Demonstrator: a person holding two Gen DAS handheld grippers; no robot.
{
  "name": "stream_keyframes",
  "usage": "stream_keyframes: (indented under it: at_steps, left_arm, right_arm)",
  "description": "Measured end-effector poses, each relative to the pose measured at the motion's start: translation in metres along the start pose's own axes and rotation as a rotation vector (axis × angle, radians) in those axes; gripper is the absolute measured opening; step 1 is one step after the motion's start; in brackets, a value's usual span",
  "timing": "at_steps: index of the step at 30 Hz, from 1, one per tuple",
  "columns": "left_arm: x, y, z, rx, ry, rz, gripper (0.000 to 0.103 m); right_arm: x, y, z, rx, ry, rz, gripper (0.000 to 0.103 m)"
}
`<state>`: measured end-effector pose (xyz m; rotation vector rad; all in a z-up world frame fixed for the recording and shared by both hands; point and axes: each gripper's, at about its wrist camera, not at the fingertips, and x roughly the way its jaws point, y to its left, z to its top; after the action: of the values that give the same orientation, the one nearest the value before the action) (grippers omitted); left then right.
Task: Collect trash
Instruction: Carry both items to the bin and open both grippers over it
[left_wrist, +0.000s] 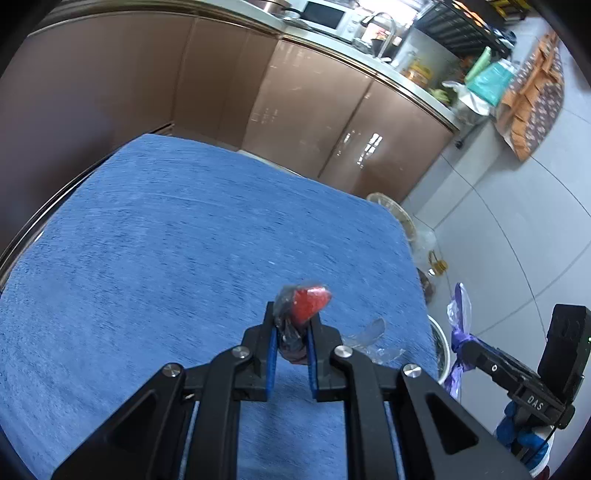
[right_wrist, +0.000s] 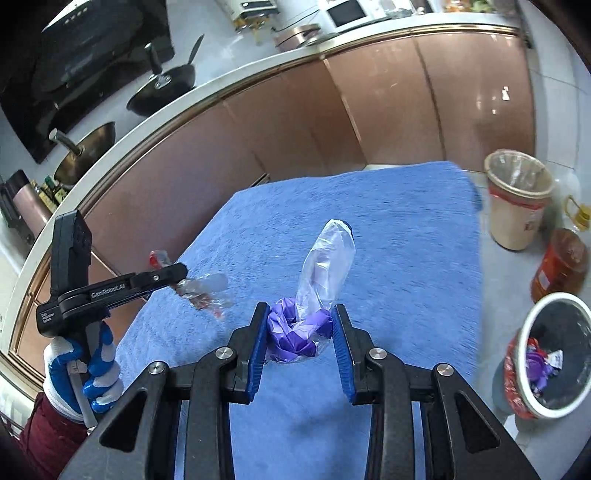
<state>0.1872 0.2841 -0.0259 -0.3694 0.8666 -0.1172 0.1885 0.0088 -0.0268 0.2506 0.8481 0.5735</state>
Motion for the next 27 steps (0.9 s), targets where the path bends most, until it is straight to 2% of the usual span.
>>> stream_keyframes:
  at_steps: [8, 16, 27]
  left_arm:
    - [0.008, -0.053, -0.011, 0.061, 0.030, -0.045, 0.012]
    - [0.030, -0.114, -0.021, 0.142, 0.074, -0.093, 0.012]
    - [0.097, -0.221, -0.035, 0.269, 0.161, -0.150, 0.012]
  right_arm:
    - [-0.050, -0.042, -0.011, 0.056, -0.054, -0.073, 0.033]
    - [-0.079, -0.094, -0.022, 0.139, -0.091, -0.159, 0.033]
    - [-0.093, -0.179, -0.037, 0.216, -0.092, -0.333, 0.033]
